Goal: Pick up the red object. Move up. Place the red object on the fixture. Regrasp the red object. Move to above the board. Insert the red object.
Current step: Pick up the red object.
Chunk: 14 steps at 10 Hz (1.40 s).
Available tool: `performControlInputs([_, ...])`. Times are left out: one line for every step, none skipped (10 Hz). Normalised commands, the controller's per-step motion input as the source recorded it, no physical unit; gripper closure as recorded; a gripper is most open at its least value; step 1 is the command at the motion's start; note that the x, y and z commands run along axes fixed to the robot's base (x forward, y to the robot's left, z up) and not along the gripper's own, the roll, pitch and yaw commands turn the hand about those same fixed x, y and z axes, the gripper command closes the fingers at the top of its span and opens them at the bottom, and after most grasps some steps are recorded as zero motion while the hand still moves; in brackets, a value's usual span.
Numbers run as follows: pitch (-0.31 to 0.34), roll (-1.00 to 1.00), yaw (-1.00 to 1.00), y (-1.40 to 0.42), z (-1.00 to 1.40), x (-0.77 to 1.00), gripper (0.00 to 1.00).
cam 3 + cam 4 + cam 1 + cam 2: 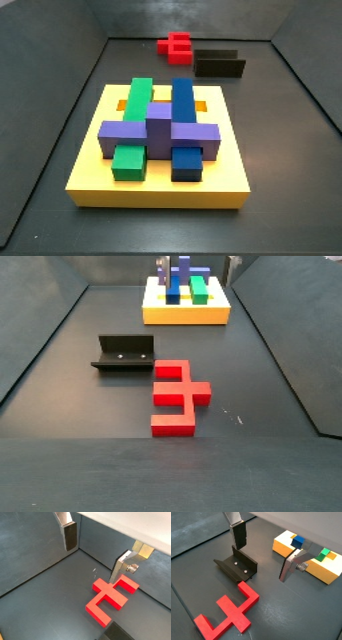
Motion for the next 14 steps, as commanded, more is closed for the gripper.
performControlInputs([0.0, -0.01, 0.0, 0.0, 0.0, 0.0, 0.0])
performControlInputs([0.0, -0.04, 0.0, 0.1, 0.0, 0.0, 0.0])
performControlInputs([-0.01, -0.08, -0.04, 0.19, -0.07, 0.0, 0.0])
performControlInputs([-0.047, -0.09, -0.23, 0.18, -0.17, 0.0, 0.0])
performControlInputs([-0.02, -0.07, -0.45, 0.2, -0.21, 0.0, 0.0])
performControlInputs([-0.053, -0.1, -0.53, 0.22, -0.23, 0.0, 0.0])
performControlInputs([-0.023, -0.08, -0.51, 0.18, -0.21, 0.0, 0.0])
performControlInputs([0.0, -0.07, -0.51, 0.2, -0.14, 0.0, 0.0])
performControlInputs([0.0, -0.07, -0.51, 0.22, -0.13, 0.0, 0.0])
performControlInputs([0.0, -0.09, -0.55, 0.23, -0.12, 0.0, 0.0])
performControlInputs([0.0, -0.1, -0.61, 0.25, -0.09, 0.0, 0.0])
performControlInputs([0.0, -0.11, -0.66, 0.22, -0.07, 0.0, 0.0])
performControlInputs([0.0, -0.11, -0.69, 0.2, -0.05, 0.03, 0.0])
performControlInputs([0.0, -0.1, -0.72, 0.18, -0.03, 0.03, 0.0])
